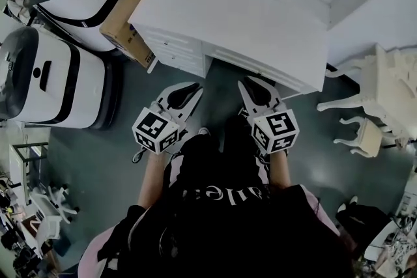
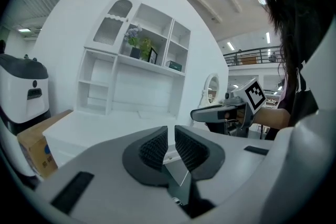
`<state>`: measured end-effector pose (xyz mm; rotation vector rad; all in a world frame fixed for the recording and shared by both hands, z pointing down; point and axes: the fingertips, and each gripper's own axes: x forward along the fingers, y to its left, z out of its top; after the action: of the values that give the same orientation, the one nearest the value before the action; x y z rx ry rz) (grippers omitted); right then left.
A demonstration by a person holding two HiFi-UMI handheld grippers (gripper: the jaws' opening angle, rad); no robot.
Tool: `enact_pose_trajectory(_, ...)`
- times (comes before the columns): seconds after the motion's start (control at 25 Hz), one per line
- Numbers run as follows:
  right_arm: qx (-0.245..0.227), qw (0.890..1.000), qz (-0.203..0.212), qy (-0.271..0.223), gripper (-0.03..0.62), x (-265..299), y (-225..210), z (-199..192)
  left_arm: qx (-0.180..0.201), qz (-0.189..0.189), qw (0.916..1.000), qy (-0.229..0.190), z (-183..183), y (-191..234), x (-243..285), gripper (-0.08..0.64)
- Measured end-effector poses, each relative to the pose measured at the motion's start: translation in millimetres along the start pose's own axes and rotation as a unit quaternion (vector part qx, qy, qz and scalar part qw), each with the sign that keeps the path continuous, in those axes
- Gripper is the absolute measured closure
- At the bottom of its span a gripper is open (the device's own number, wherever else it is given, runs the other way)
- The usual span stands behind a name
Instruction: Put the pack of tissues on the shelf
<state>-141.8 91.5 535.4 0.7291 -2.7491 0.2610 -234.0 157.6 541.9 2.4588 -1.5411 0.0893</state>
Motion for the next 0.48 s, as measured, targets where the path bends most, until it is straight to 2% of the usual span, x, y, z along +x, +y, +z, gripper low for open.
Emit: enact_pose_trajectory(0.48, -0.027, 1.0, 0.01, 0.012, 0.517, -5.4, 30.2, -9.4, 0.017, -0.019, 0.9997, -0.001, -2.2, -9.1, -14.2, 0.508)
